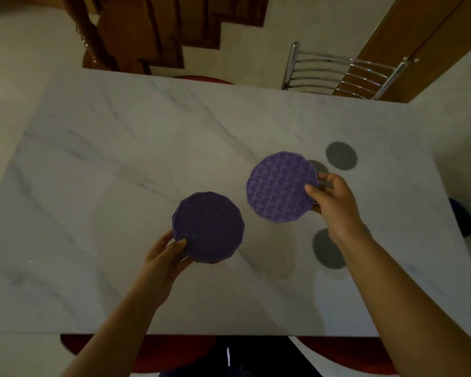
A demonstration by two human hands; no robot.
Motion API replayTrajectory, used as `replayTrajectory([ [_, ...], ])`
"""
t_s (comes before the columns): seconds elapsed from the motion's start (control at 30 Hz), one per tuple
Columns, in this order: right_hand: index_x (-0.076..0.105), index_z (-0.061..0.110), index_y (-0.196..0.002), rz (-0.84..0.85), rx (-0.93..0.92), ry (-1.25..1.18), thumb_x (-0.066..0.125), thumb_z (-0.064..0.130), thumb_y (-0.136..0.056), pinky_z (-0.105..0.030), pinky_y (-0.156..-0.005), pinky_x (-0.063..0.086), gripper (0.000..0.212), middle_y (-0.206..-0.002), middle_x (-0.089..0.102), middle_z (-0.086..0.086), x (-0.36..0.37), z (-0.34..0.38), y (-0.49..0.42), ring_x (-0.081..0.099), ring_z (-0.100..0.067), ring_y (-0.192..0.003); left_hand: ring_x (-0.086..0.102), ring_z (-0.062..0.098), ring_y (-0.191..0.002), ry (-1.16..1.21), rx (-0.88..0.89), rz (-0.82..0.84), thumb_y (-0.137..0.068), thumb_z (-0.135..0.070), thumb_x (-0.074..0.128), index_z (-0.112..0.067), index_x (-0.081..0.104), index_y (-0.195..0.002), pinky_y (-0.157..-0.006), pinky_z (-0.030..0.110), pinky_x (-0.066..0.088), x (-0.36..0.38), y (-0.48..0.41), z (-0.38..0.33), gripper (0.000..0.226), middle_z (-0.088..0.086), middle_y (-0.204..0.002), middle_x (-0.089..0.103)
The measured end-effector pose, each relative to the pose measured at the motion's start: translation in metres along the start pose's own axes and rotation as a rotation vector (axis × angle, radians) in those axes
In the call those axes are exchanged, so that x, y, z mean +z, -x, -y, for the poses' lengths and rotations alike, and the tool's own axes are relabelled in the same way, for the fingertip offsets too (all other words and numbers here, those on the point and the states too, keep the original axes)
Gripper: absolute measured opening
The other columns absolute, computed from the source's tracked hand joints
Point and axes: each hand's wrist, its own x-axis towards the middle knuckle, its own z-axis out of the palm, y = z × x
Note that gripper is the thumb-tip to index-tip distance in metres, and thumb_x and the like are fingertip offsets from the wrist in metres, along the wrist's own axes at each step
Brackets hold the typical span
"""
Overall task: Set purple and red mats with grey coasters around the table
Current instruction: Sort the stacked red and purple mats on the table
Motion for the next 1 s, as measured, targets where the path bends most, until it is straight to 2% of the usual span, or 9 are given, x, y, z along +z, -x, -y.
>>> replayTrajectory([
  [0.1, 0.055, 0.013, -0.108, 0.106, 0.035, -0.064, 0.063, 0.009, -0.086, -0.031, -0.068, 0.057, 0.024, -0.102, 0.068, -0.006, 0.006, 0.005, 0.015, 0.069, -0.016, -0.088, 0.073, 0.016, -0.078, 0.006, -0.009, 0.029, -0.092, 0.004, 0.047, -0.012, 0.058, -0.117, -0.066, 0.030, 0.060, 0.009, 0.003, 0.002, 0.032, 0.001, -0.090, 0.076],
  [0.17, 0.058, 0.019, -0.101, 0.187, 0.071, -0.104, 0.063, 0.007, -0.085, -0.027, -0.064, 0.057, 0.020, -0.095, 0.070, -0.004, 0.018, 0.003, 0.026, 0.070, -0.013, -0.082, 0.073, 0.017, -0.080, 0.013, -0.020, 0.051, -0.092, 0.002, 0.048, -0.011, 0.057, -0.120, -0.068, 0.031, 0.060, 0.014, 0.005, 0.003, 0.033, 0.002, -0.093, 0.076],
  [0.27, 0.058, 0.019, -0.099, 0.271, 0.108, -0.086, 0.064, 0.009, -0.085, -0.025, -0.063, 0.056, 0.018, -0.096, 0.069, -0.005, 0.035, -0.005, 0.040, 0.070, -0.013, -0.081, 0.072, 0.020, -0.085, 0.026, -0.034, 0.094, -0.092, 0.000, 0.049, -0.010, 0.056, -0.124, -0.074, 0.034, 0.060, 0.020, 0.008, 0.004, 0.035, 0.006, -0.099, 0.075],
  [0.47, 0.057, 0.013, -0.109, 0.149, 0.067, 0.038, 0.065, 0.014, -0.085, -0.036, -0.077, 0.057, 0.024, -0.105, 0.066, -0.008, 0.044, -0.016, 0.052, 0.065, -0.022, -0.095, 0.070, 0.023, -0.097, 0.100, -0.046, 0.198, -0.081, -0.010, 0.057, -0.007, 0.057, -0.126, -0.079, 0.033, 0.059, 0.029, 0.017, 0.004, 0.045, 0.011, -0.117, 0.069],
  [0.57, 0.059, 0.019, -0.105, 0.104, 0.034, 0.071, 0.065, 0.018, -0.085, -0.034, -0.082, 0.055, 0.021, -0.106, 0.065, -0.001, 0.044, -0.020, 0.058, 0.063, -0.017, -0.098, 0.068, 0.023, -0.102, 0.127, -0.043, 0.227, -0.085, -0.010, 0.054, -0.007, 0.058, -0.126, -0.079, 0.033, 0.058, 0.028, 0.019, 0.007, 0.042, 0.012, -0.120, 0.068],
  [0.7, 0.056, 0.022, -0.107, 0.157, 0.133, 0.015, 0.063, 0.020, -0.087, -0.038, -0.080, 0.057, 0.021, -0.112, 0.064, -0.005, 0.041, -0.019, 0.066, 0.064, -0.017, -0.098, 0.068, 0.023, -0.103, 0.137, -0.040, 0.271, -0.085, -0.009, 0.053, -0.010, 0.063, -0.121, -0.081, 0.033, 0.058, 0.026, 0.022, 0.010, 0.037, 0.010, -0.121, 0.068],
  [0.83, 0.056, 0.024, -0.112, 0.175, 0.103, 0.038, 0.062, 0.019, -0.088, -0.040, -0.085, 0.056, 0.025, -0.113, 0.064, -0.005, 0.042, -0.018, 0.076, 0.064, -0.018, -0.101, 0.070, 0.022, -0.098, 0.115, -0.056, 0.294, -0.084, -0.009, 0.054, -0.011, 0.061, -0.122, -0.078, 0.032, 0.058, 0.023, 0.024, 0.009, 0.039, 0.009, -0.116, 0.070],
  [0.93, 0.059, 0.029, -0.114, 0.191, 0.030, 0.092, 0.062, 0.019, -0.088, -0.035, -0.089, 0.054, 0.028, -0.113, 0.063, 0.005, 0.044, -0.022, 0.086, 0.061, -0.013, -0.105, 0.071, 0.020, -0.091, 0.097, -0.068, 0.299, -0.082, -0.009, 0.055, -0.011, 0.062, -0.119, -0.075, 0.032, 0.059, 0.022, 0.026, 0.009, 0.038, 0.008, -0.109, 0.072],
  [1.0, 0.059, 0.036, -0.115, 0.193, -0.006, 0.120, 0.063, 0.021, -0.088, -0.026, -0.088, 0.053, 0.031, -0.110, 0.063, 0.018, 0.044, -0.023, 0.092, 0.060, -0.002, -0.102, 0.071, 0.020, -0.091, 0.087, -0.079, 0.315, -0.083, -0.009, 0.054, -0.011, 0.062, -0.119, -0.077, 0.032, 0.059, 0.023, 0.027, 0.009, 0.037, 0.008, -0.108, 0.072],
])
